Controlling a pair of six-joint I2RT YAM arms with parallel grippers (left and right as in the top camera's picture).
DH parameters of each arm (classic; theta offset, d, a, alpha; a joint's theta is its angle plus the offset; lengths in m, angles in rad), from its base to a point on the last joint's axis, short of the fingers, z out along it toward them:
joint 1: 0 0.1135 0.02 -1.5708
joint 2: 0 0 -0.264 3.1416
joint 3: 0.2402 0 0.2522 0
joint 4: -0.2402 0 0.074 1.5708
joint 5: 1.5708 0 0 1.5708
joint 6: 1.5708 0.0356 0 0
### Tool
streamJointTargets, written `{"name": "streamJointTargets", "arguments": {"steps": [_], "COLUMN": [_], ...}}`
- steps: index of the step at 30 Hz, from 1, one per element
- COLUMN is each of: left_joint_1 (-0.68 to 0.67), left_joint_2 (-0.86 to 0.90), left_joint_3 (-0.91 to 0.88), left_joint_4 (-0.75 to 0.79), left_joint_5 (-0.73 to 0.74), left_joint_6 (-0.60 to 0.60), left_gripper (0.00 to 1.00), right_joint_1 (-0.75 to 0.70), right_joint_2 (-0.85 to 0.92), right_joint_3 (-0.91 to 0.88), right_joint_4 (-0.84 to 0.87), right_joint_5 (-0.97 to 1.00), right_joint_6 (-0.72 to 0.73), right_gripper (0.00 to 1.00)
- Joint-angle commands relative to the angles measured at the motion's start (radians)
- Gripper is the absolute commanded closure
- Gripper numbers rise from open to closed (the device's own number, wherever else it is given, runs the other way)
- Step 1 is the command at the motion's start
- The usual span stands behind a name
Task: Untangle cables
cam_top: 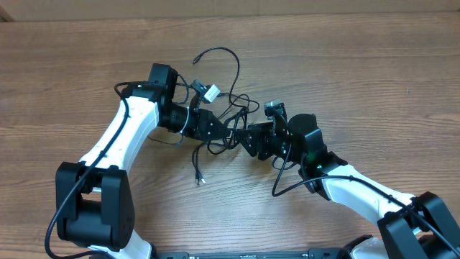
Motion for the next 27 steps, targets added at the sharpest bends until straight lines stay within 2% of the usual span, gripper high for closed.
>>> {"name": "streamJointTargets", "arguments": {"steps": [1,7,12,19,23,26,27], "left_joint_1": [0.018,0.007,0.007,0.007,0.006,-0.006,-0.011], "left_joint_2": [0.001,0.001,0.001,0.001,0.001,0.001,0.001], "left_joint_3": [0.015,0.015,0.015,0.015,0.015,0.015,0.015], "left_joint_4": [-0.004,-0.005,-0.005,-0.004,-0.004,-0.004,-0.004], "left_joint_5": [0.061,0.101,0.101,0.151,0.154,0.153,0.151], "left_joint_6": [0.022,0.021,0.021,0.011,0.011,0.016,0.024], "left_gripper": [0.96,0.96,0.95,0.96,0.96,0.96,0.96], "right_joint_1": [-0.003,0.012,0.014,0.038,0.054,0.06,0.06], "right_joint_2": [0.005,0.007,0.007,0.04,0.064,0.064,0.064], "right_joint_3": [0.0,0.0,0.0,0.0,0.0,0.0,0.0], "right_joint_4": [0.007,0.051,0.09,0.097,0.177,0.223,0.225], "right_joint_5": [0.029,0.021,-0.09,-0.034,-0.032,-0.032,-0.032], "right_joint_6": [-0.015,-0.014,-0.01,-0.007,0.021,0.042,0.054], "right_gripper": [0.46,0.48,0.49,0.58,0.6,0.71,0.81]}}
